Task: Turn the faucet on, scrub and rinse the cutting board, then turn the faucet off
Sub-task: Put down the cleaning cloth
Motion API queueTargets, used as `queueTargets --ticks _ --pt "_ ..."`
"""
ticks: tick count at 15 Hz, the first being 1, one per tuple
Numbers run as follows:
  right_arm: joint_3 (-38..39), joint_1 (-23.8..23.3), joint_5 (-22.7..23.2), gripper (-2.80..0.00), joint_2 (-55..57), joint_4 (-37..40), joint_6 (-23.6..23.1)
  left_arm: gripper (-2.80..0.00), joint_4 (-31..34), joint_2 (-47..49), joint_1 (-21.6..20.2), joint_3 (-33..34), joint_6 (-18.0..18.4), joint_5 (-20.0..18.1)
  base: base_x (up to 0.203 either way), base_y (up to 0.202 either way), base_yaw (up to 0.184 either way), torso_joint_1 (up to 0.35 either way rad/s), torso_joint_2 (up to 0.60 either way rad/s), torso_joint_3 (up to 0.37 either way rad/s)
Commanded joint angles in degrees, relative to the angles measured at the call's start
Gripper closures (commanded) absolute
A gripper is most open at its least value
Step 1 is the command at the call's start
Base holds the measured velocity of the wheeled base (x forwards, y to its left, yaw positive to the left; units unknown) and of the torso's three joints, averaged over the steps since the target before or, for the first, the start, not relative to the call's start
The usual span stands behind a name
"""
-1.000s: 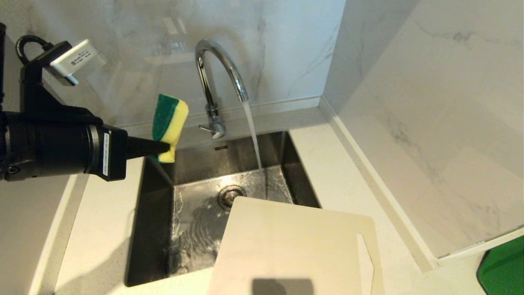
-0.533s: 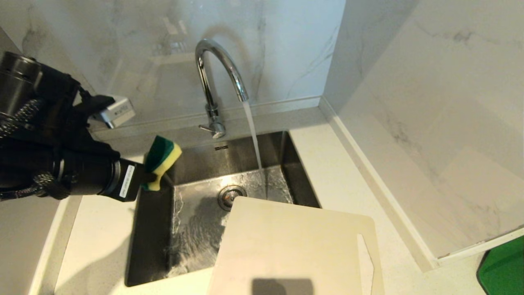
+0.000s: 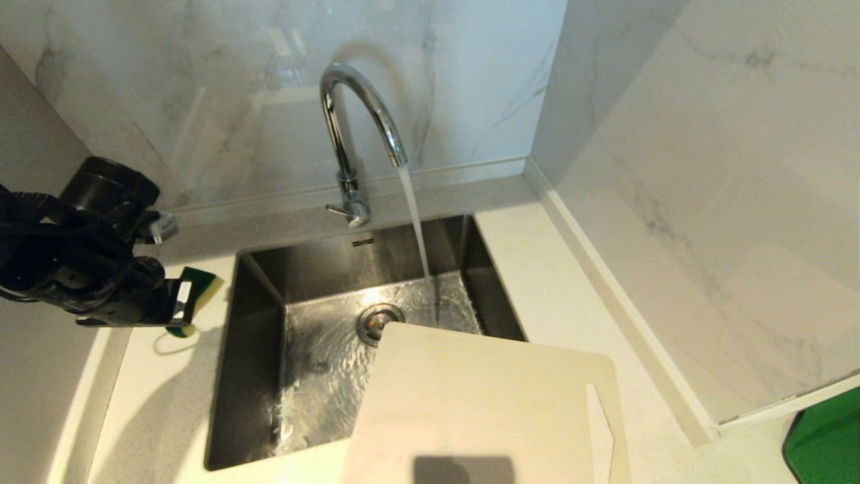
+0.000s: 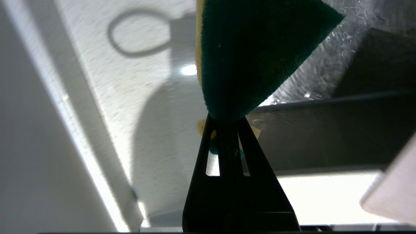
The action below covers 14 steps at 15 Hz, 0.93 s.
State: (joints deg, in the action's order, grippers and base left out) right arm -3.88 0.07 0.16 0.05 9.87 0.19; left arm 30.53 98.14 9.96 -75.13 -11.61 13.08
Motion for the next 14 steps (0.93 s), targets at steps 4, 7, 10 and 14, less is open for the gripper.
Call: queueTargets --ticks 4,7,10,14 --pt "0.01 0.01 0.02 0.00 0.04 0.06 -0.01 0.00 0.50 7.19 -17.41 0.70 -0.36 -5.63 0.000 0.000 0.000 0.000 0.00 0.000" --pt "-0.07 0.01 0.02 0.00 0.04 0.06 -0.01 0.00 -1.16 10.97 -21.48 0.24 -0.35 -7.66 0.000 0.000 0.000 0.000 0.00 0.000" --pt "0.01 0.01 0.02 0.00 0.04 0.06 -0.01 0.00 -2.16 13.57 -21.90 -1.68 -0.33 -8.10 0.000 0.000 0.000 0.000 0.00 0.000" --pt "0.01 0.01 0.02 0.00 0.04 0.06 -0.01 -2.80 -2.98 14.87 -21.74 -1.86 -0.26 -10.18 0.000 0.000 0.000 0.000 0.00 0.000"
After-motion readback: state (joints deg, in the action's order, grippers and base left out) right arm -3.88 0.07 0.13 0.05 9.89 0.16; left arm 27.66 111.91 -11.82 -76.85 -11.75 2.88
